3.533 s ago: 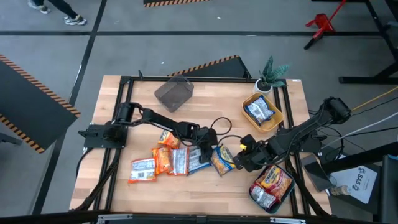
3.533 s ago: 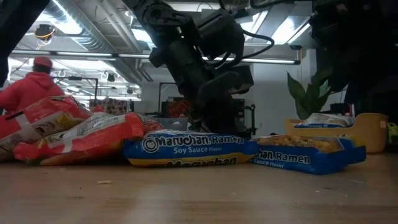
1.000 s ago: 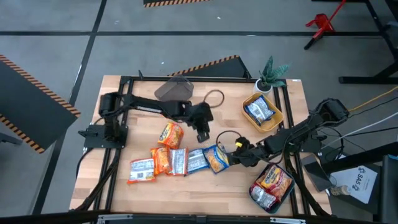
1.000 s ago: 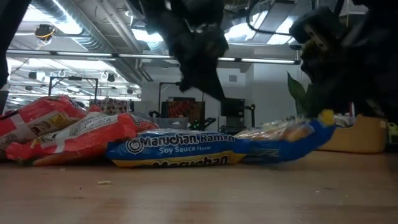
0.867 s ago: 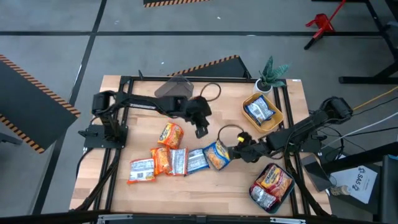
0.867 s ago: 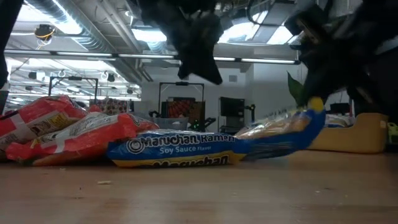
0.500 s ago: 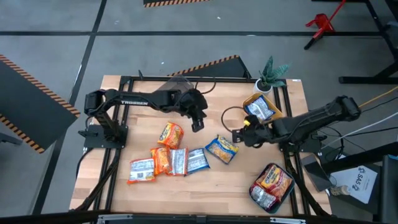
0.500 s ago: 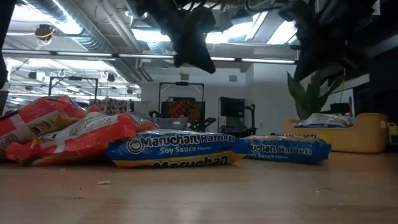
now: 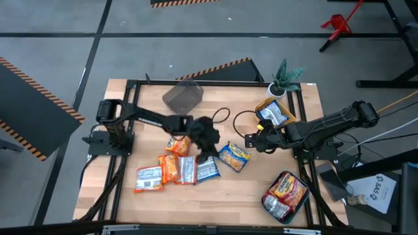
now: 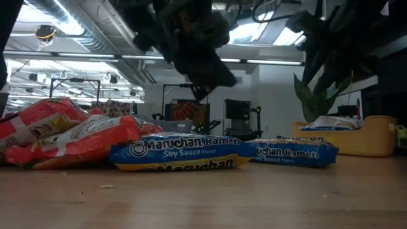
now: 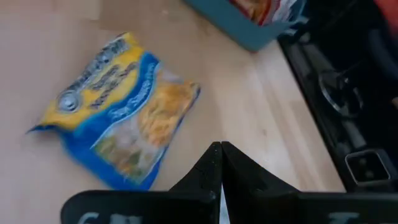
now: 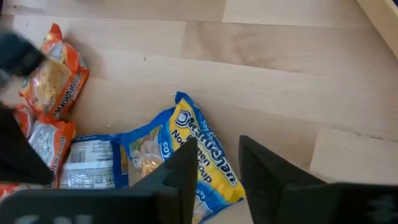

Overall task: Sort Maruchan noodles
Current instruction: Put the blue noodle pack into the yellow bin

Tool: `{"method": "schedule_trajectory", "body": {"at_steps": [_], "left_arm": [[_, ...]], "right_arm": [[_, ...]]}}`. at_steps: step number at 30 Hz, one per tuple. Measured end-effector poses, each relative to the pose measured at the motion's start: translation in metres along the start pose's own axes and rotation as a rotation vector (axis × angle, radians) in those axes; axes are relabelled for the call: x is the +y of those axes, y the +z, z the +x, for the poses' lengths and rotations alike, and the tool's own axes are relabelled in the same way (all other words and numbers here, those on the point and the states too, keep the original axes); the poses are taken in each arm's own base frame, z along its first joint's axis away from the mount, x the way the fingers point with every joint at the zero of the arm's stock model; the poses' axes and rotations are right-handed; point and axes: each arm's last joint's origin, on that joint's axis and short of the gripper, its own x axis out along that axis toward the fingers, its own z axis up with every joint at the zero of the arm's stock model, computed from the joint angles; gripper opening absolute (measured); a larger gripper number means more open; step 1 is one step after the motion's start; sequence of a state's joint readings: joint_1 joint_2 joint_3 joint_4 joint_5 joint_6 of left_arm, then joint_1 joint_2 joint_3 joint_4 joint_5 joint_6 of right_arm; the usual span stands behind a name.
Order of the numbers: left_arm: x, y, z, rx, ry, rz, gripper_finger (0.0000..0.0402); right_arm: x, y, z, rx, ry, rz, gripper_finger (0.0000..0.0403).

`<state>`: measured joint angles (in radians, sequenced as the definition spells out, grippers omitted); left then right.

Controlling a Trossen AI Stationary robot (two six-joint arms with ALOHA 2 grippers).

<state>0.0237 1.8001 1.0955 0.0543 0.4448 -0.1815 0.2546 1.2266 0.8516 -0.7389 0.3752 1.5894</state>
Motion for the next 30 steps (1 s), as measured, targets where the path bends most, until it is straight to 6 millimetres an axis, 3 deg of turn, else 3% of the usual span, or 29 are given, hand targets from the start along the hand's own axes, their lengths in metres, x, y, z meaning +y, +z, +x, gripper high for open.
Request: {"method": "schedule_trajectory", "body": {"at_steps": [5, 11, 19, 23, 28, 30], "left_arm": [[0.015, -0.018, 0.026, -0.053, 0.084, -0.001, 0.0000], [0.021, -0.040, 0.054, -0.008, 0.037, -0.013, 0.0000], [0.033, -0.054, 0.061, 0.055, 0.171, -0.068, 0.0000], [0.035, -0.052, 0.058, 0.053, 0.142, -0.080, 0.0000], [0.019, -0.018, 0.037, -0.114, 0.087, -0.010, 0.0000], [0.019, -0.015, 0.035, -0.144, 0.092, 0.001, 0.0000]], "right_arm": [[0.000, 0.000, 0.000, 0.001, -0.004, 0.006, 0.0129], [0.000, 0.000, 0.000, 0.002, -0.004, 0.027, 0.0133], [0.000, -0.001, 0.001, 0.029, -0.007, 0.019, 0.0134], [0.000, -0.004, 0.004, 0.057, -0.021, -0.010, 0.0134], [0.000, -0.010, 0.002, 0.036, -0.012, -0.038, 0.0134], [0.000, -0.011, 0.001, 0.038, -0.010, -0.045, 0.0134]]}}
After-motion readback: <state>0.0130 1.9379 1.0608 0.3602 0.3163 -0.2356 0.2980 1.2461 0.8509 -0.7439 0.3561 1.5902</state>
